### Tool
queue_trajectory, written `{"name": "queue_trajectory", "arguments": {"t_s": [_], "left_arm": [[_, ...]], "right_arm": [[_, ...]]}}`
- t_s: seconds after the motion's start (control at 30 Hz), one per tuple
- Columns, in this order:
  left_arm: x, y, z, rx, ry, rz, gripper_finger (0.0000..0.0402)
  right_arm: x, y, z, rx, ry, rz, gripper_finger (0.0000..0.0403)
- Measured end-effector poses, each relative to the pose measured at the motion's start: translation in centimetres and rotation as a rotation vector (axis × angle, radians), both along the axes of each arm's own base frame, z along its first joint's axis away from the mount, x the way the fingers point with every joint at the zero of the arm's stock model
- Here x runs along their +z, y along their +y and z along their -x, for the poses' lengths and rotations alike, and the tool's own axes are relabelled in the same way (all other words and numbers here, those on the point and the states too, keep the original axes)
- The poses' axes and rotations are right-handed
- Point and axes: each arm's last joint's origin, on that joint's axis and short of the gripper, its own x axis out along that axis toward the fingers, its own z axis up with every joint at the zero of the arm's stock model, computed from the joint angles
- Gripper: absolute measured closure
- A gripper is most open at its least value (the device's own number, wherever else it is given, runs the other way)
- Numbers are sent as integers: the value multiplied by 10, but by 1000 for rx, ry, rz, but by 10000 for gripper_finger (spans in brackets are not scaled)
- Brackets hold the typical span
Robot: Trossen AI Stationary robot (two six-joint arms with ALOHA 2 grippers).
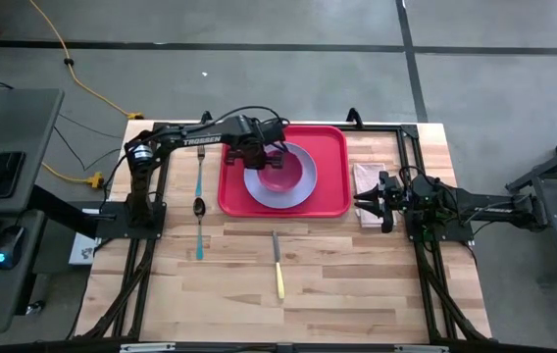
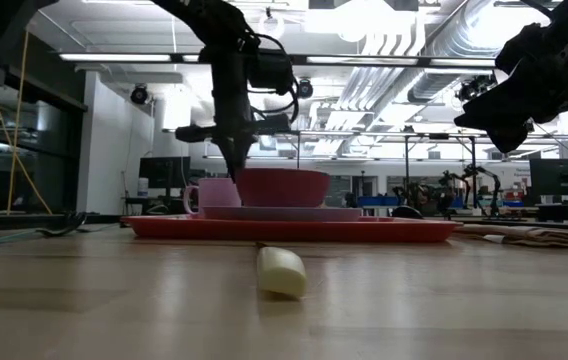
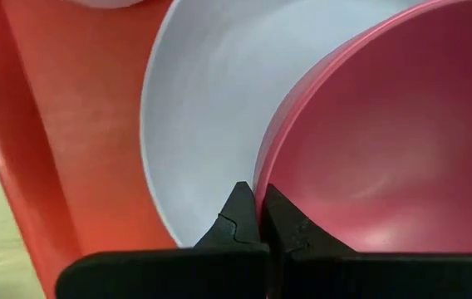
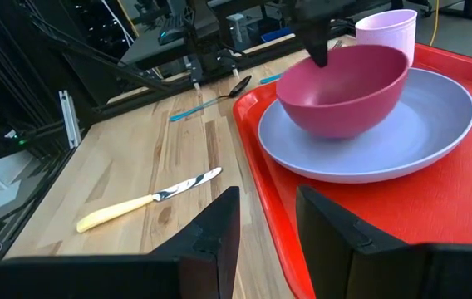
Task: Set up tray
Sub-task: Put the pink bowl on the white plate
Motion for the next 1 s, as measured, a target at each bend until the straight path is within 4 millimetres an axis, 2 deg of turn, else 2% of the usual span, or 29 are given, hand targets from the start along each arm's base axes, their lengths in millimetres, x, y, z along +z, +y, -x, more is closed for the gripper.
{"name": "queue_trajectory", "arguments": {"t_s": [0.63, 0.87, 1.0], "left_arm": [[-9, 3, -2, -8, 15, 24, 387], [-9, 4, -2, -3, 19, 25, 349], [-9, 4, -2, -11, 19, 24, 342]], "right_arm": [[0, 0, 0, 0, 1, 0, 304], [0, 0, 0, 0, 1, -1, 304], [0, 0, 0, -1, 1, -4, 304]]}}
